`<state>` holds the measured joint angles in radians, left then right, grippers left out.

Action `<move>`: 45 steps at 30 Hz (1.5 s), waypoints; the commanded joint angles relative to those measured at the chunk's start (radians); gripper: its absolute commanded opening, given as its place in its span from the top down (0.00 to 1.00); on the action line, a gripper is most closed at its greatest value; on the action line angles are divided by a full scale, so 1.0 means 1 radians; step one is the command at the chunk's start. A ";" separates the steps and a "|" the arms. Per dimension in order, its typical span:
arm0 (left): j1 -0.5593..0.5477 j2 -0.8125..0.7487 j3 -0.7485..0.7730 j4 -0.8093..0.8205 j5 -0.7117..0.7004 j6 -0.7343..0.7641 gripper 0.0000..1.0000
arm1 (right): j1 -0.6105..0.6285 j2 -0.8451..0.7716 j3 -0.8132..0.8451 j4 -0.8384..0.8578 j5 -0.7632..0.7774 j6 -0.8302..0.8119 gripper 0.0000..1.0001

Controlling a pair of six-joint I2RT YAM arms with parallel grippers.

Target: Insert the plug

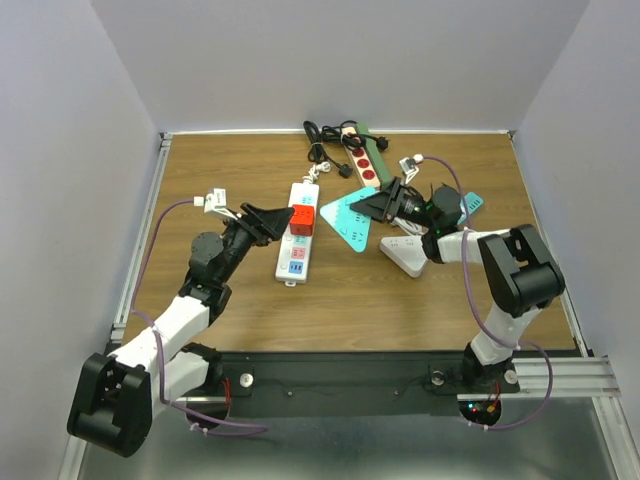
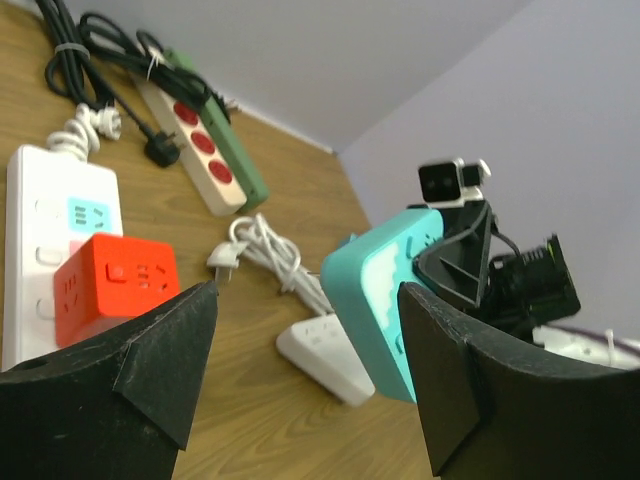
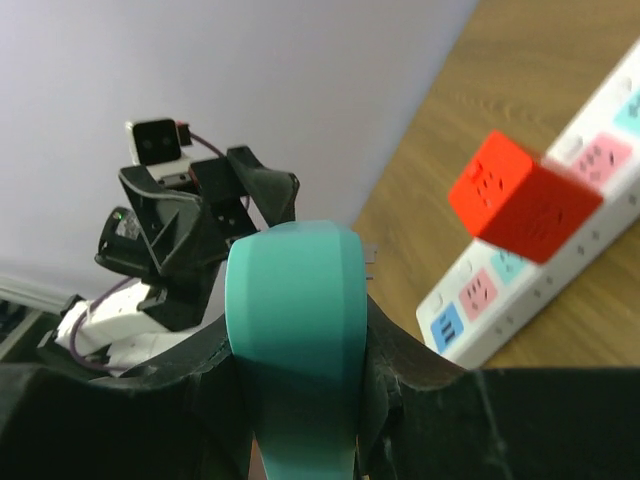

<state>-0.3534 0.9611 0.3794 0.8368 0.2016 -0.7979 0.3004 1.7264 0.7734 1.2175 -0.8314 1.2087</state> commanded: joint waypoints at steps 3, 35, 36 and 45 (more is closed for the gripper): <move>0.007 0.028 -0.039 -0.044 0.107 0.080 0.17 | 0.006 0.056 0.012 0.022 -0.147 0.095 1.00; 0.022 0.120 -0.215 0.065 0.114 0.054 0.16 | 0.189 0.400 0.147 0.043 -0.090 0.114 1.00; 0.022 0.120 -0.215 0.067 0.114 0.054 0.16 | 0.189 0.409 0.155 0.043 -0.090 0.120 1.00; 0.027 0.125 -0.221 0.068 0.116 0.054 0.16 | 0.187 0.455 0.181 0.048 -0.077 0.104 1.00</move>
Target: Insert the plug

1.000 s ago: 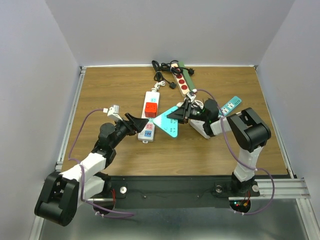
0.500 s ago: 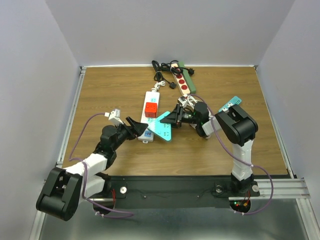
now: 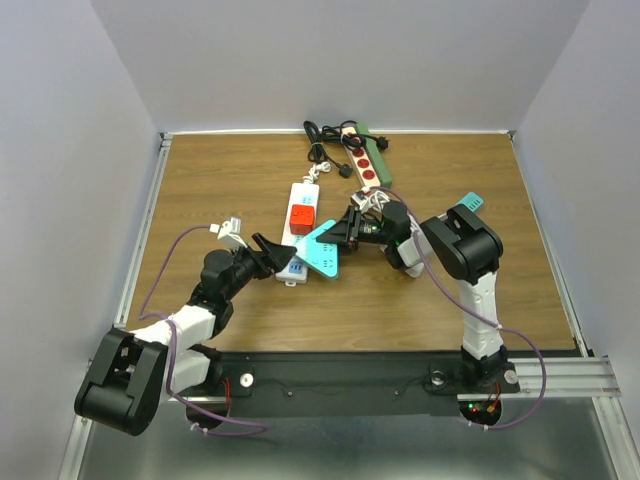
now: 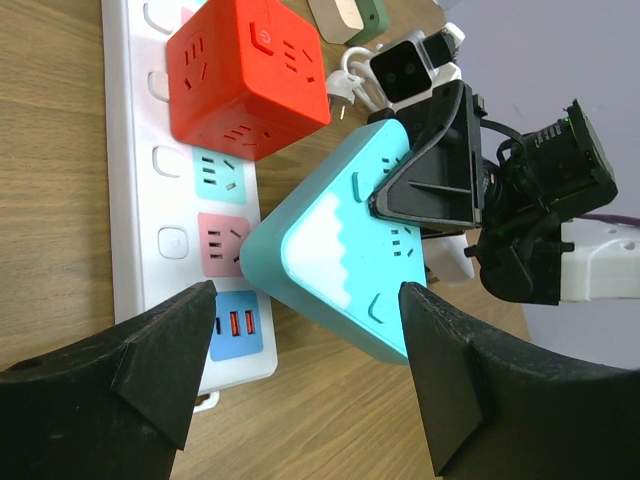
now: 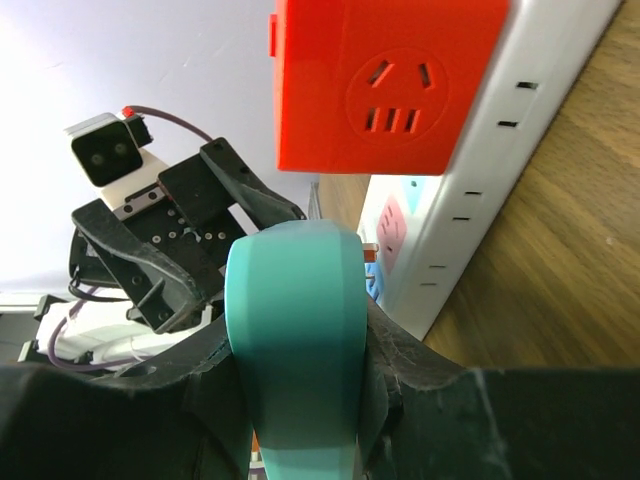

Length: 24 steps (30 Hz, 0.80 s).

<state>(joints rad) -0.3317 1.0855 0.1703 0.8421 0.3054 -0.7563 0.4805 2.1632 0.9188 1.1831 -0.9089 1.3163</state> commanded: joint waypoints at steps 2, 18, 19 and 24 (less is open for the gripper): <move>0.005 0.005 -0.014 0.063 0.012 0.012 0.16 | 0.007 0.026 0.037 0.085 0.004 -0.006 1.00; 0.008 0.028 -0.017 0.075 0.017 0.018 0.15 | 0.009 0.081 0.068 0.107 0.033 -0.015 1.00; 0.010 0.031 -0.017 0.072 0.014 0.020 0.15 | 0.009 0.083 0.066 0.107 0.033 -0.017 1.00; 0.010 0.059 -0.012 0.074 0.009 0.026 0.15 | 0.007 0.090 0.051 0.110 0.041 -0.020 1.00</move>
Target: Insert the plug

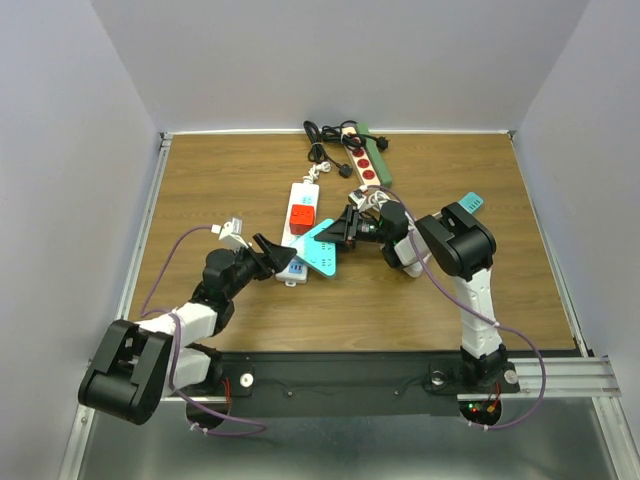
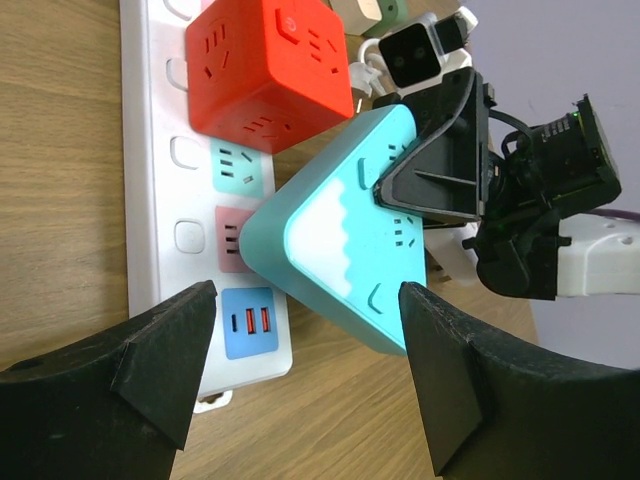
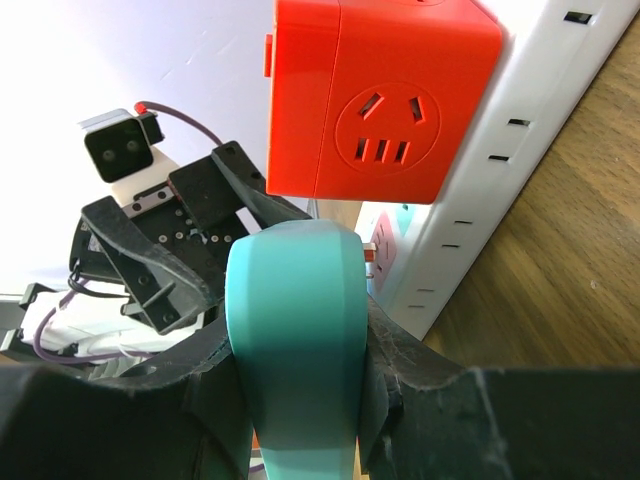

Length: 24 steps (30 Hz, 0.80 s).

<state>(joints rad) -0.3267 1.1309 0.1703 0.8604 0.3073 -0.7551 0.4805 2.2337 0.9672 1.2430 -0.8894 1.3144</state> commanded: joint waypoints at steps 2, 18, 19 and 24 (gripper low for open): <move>0.005 0.024 -0.012 0.068 0.009 0.023 0.16 | 0.007 0.024 -0.001 0.052 0.026 -0.020 0.99; 0.005 0.063 -0.002 0.091 0.010 0.028 0.15 | 0.009 0.052 -0.013 0.059 0.053 -0.023 1.00; 0.005 0.067 -0.002 0.092 0.010 0.030 0.15 | 0.009 0.052 -0.016 0.059 0.059 -0.027 1.00; 0.005 0.089 -0.002 0.109 0.013 0.028 0.15 | 0.009 0.050 -0.021 0.059 0.069 -0.033 1.00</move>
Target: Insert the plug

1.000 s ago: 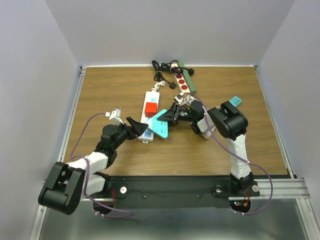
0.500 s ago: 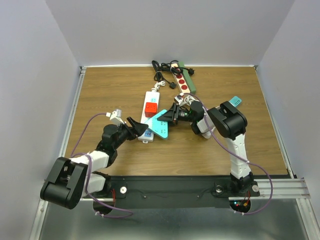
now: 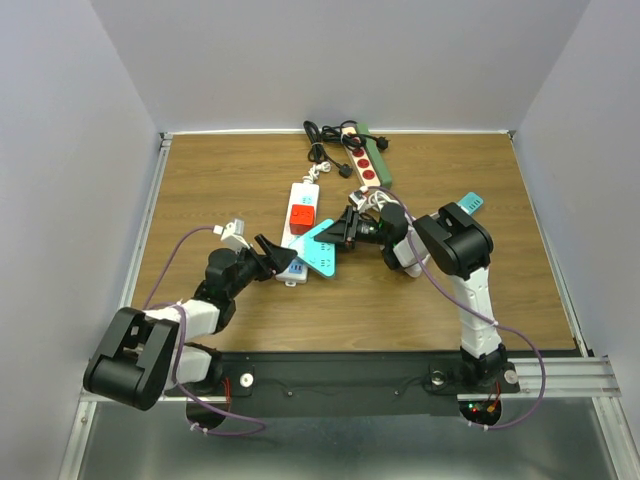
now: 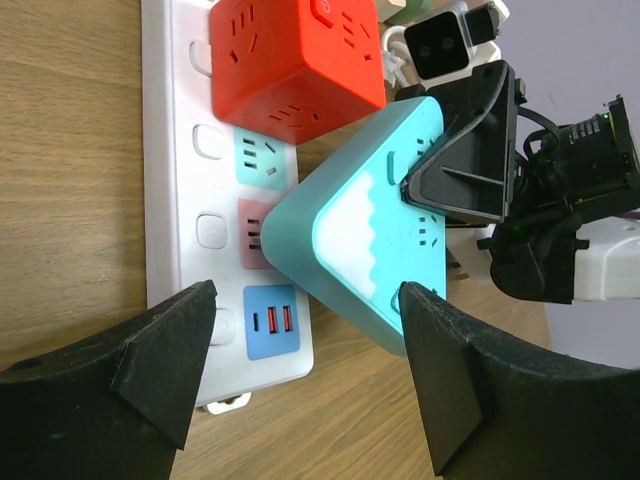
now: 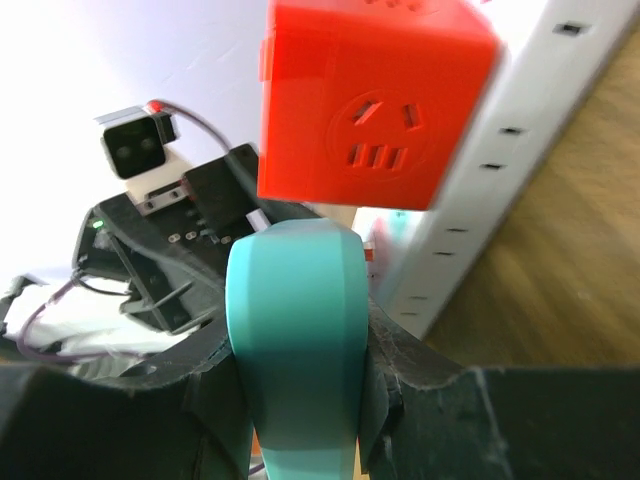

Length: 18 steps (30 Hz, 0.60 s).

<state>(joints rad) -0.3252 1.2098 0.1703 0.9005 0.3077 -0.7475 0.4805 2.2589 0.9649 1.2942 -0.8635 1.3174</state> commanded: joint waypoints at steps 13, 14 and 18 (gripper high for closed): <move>0.003 0.085 0.012 0.120 0.007 0.013 0.15 | 0.007 0.041 -0.035 0.005 0.077 -0.049 1.00; 0.003 0.097 0.014 0.121 0.005 0.011 0.16 | 0.007 0.041 -0.037 0.007 0.081 -0.047 1.00; 0.003 0.134 0.024 0.135 -0.001 0.007 0.19 | 0.007 0.050 -0.046 0.004 0.090 -0.053 1.00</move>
<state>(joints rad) -0.3252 1.3140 0.1707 0.9932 0.3103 -0.7486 0.4843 2.2692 0.9401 1.3003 -0.8249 1.3170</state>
